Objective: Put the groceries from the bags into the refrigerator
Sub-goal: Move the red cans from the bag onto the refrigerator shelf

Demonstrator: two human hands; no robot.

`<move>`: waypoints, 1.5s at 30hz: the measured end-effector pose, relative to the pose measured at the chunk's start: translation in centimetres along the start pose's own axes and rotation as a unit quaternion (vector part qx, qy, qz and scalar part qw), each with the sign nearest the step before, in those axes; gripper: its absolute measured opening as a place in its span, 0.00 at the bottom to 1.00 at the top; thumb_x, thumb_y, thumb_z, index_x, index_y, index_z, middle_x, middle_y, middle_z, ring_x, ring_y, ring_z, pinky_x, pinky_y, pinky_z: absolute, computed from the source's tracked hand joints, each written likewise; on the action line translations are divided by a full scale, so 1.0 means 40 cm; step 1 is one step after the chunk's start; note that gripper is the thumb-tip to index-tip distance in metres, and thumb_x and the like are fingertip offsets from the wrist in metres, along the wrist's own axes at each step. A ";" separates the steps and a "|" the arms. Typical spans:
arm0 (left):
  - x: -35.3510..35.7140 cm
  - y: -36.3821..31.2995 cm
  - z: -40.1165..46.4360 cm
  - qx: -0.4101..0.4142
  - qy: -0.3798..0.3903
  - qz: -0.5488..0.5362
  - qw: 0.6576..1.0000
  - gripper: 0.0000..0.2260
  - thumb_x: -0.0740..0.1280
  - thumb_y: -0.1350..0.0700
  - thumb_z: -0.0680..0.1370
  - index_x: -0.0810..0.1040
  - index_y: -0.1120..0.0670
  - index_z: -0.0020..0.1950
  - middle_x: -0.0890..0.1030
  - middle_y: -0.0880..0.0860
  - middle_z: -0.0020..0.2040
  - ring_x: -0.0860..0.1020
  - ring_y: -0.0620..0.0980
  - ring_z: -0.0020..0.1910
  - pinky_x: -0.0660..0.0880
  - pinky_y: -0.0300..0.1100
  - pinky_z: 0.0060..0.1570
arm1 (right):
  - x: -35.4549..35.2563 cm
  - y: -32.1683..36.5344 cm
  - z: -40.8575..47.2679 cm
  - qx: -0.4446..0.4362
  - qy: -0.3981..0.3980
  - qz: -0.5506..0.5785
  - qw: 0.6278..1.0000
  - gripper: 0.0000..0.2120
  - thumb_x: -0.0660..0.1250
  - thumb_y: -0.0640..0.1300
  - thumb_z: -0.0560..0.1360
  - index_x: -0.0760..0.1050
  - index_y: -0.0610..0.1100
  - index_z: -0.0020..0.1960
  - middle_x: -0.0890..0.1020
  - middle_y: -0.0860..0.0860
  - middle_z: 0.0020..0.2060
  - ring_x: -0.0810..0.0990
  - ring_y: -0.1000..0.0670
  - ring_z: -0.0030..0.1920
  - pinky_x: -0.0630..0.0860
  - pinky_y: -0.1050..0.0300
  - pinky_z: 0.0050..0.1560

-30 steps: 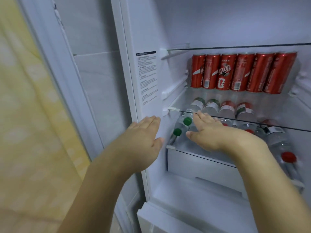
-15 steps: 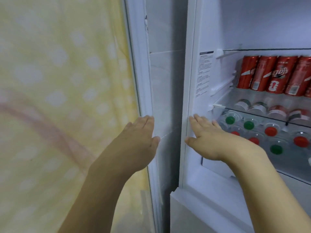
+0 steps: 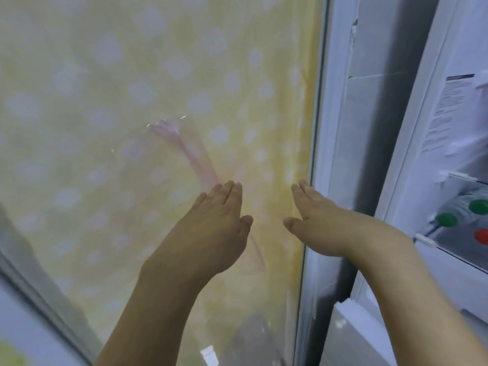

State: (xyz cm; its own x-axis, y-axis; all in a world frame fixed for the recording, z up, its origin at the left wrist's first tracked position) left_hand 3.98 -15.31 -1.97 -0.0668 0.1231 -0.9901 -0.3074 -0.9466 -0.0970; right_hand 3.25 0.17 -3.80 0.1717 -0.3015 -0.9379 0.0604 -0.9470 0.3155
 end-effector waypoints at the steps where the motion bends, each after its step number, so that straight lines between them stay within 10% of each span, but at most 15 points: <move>1: -0.003 0.021 -0.014 -0.012 0.001 0.001 1.000 0.28 0.48 0.47 0.86 0.40 0.54 0.81 0.41 0.50 0.82 0.42 0.46 0.80 0.40 0.43 0.77 | 0.007 0.020 0.004 -0.008 0.005 0.007 1.000 0.34 0.50 0.55 0.84 0.34 0.47 0.79 0.33 0.54 0.77 0.40 0.48 0.79 0.44 0.51 0.76; 30: -0.062 0.375 -0.378 -0.302 -0.034 0.004 0.953 0.28 0.49 0.47 0.85 0.40 0.53 0.81 0.41 0.49 0.82 0.40 0.45 0.80 0.40 0.41 0.76 | 0.166 0.553 -0.033 -0.322 0.052 -0.114 0.939 0.31 0.47 0.52 0.84 0.34 0.44 0.79 0.31 0.49 0.77 0.33 0.51 0.77 0.35 0.54 0.76; 45: -0.117 0.562 -0.904 -0.504 -0.073 0.021 0.860 0.29 0.50 0.46 0.85 0.42 0.53 0.81 0.42 0.50 0.82 0.42 0.48 0.80 0.41 0.43 0.76 | 0.400 1.009 -0.300 -0.521 0.097 -0.126 0.839 0.31 0.49 0.52 0.84 0.38 0.44 0.80 0.35 0.47 0.78 0.36 0.49 0.78 0.37 0.52 0.76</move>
State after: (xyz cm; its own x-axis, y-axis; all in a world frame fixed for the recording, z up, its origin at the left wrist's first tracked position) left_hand 31.70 -47.93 -3.16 -0.1997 0.0486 -0.9787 0.6729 -0.7192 -0.1730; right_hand 20.23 -41.54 -4.35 0.1744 0.0134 -0.9846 0.9280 -0.3365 0.1598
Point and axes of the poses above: each hand's wrist, its own z-axis towards the middle knuckle, its own x-axis out of the palm, y = z × x, the point moved 7 cm from there along z, towards the middle knuckle
